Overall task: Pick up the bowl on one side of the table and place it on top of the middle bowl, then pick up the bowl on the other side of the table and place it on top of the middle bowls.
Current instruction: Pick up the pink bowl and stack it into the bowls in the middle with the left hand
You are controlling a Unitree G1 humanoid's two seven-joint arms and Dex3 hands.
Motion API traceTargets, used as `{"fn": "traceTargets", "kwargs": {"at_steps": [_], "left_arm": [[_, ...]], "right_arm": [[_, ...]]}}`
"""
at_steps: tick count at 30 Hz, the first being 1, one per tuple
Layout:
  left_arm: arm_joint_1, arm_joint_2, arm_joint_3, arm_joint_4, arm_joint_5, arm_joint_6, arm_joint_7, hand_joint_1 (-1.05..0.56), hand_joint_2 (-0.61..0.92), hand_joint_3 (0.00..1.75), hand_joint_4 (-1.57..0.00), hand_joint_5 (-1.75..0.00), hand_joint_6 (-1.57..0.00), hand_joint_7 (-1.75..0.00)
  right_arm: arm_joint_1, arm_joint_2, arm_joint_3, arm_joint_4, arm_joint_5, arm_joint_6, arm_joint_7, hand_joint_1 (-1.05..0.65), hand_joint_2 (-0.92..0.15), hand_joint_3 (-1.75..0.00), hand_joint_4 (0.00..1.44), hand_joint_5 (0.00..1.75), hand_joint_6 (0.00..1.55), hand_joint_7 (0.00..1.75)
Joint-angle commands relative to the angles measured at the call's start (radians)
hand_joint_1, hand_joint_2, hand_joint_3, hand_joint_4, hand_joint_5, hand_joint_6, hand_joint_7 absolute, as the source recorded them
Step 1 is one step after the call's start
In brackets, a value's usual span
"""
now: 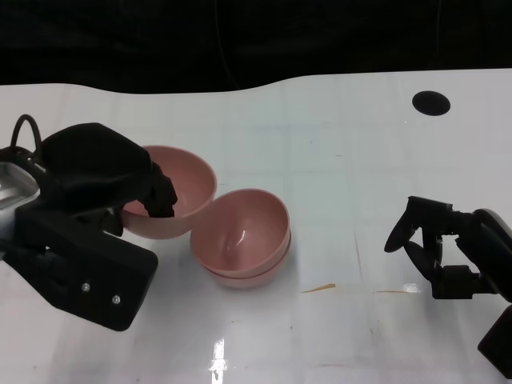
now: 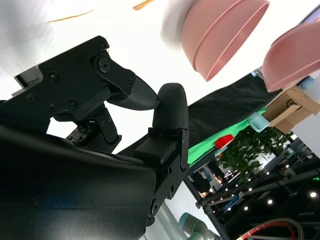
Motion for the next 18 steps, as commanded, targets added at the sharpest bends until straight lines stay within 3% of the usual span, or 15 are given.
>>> {"fn": "traceTargets", "kwargs": {"at_steps": [1, 4, 8, 9, 10, 11, 12, 13, 15, 18], "left_arm": [[-0.012, 0.025, 0.015, -0.016, 0.009, -0.001, 0.0, -0.03, 0.84, 0.0, -0.99, -1.17, -1.31, -0.05], [-0.014, 0.031, 0.026, -0.016, 0.008, -0.025, 0.02, -0.03, 0.85, 0.0, -0.92, -1.4, -1.36, -0.07], [-0.018, 0.032, 0.035, -0.018, 0.015, -0.031, 0.027, -0.06, 0.87, 0.0, -0.96, -1.27, -1.37, -0.06], [-0.018, 0.033, 0.04, -0.016, 0.013, -0.036, 0.034, -0.07, 0.89, 0.01, -0.91, -1.39, -1.39, -0.08], [-0.018, 0.032, 0.043, -0.014, 0.011, -0.041, 0.039, -0.07, 0.9, 0.0, -0.85, -1.53, -1.38, -0.17], [-0.017, 0.032, 0.046, -0.012, 0.01, -0.046, 0.042, -0.07, 0.9, 0.0, -0.81, -1.61, -1.25, -0.47], [-0.017, 0.032, 0.05, -0.01, 0.008, -0.052, 0.047, -0.07, 0.91, 0.0, -0.79, -1.66, -1.04, -0.88], [-0.018, 0.033, 0.053, -0.012, 0.008, -0.053, 0.047, -0.06, 0.91, 0.0, -0.79, -1.68, -0.96, -1.06], [-0.019, 0.033, 0.058, -0.014, 0.007, -0.06, 0.049, -0.08, 0.91, 0.0, -0.8, -1.67, -0.94, -1.04], [-0.021, 0.032, 0.064, -0.017, -0.002, -0.076, 0.054, -0.09, 0.91, 0.01, -0.77, -1.74, -0.87, -1.2]], "right_arm": [[-0.015, -0.013, 0.001, 0.01, 0.006, -0.006, -0.006, -0.22, -0.72, -0.94, 0.82, 1.75, 0.68, 1.55], [-0.017, -0.014, 0.002, 0.017, 0.007, -0.009, -0.006, -0.21, -0.72, -0.93, 0.82, 1.75, 0.67, 1.55], [-0.021, -0.016, 0.0, 0.027, 0.012, -0.017, -0.004, -0.2, -0.72, -0.93, 0.82, 1.75, 0.68, 1.54], [-0.021, -0.018, 0.0, 0.027, 0.01, -0.017, -0.006, -0.2, -0.72, -0.93, 0.82, 1.75, 0.68, 1.54], [-0.021, -0.018, 0.0, 0.027, 0.008, -0.018, -0.008, -0.2, -0.72, -0.93, 0.82, 1.75, 0.68, 1.54], [-0.021, -0.019, 0.0, 0.027, 0.007, -0.018, -0.009, -0.2, -0.72, -0.92, 0.82, 1.75, 0.68, 1.54], [-0.02, -0.02, 0.0, 0.027, 0.005, -0.018, -0.009, -0.2, -0.73, -0.92, 0.82, 1.75, 0.68, 1.53], [-0.02, -0.021, 0.0, 0.027, 0.007, -0.019, -0.007, -0.2, -0.73, -0.92, 0.82, 1.75, 0.68, 1.53], [-0.019, -0.022, -0.001, 0.026, 0.011, -0.019, -0.003, -0.2, -0.73, -0.91, 0.82, 1.75, 0.68, 1.53], [-0.018, -0.023, -0.001, 0.024, 0.01, -0.014, -0.002, -0.21, -0.74, -0.9, 0.82, 1.75, 0.68, 1.53]]}}
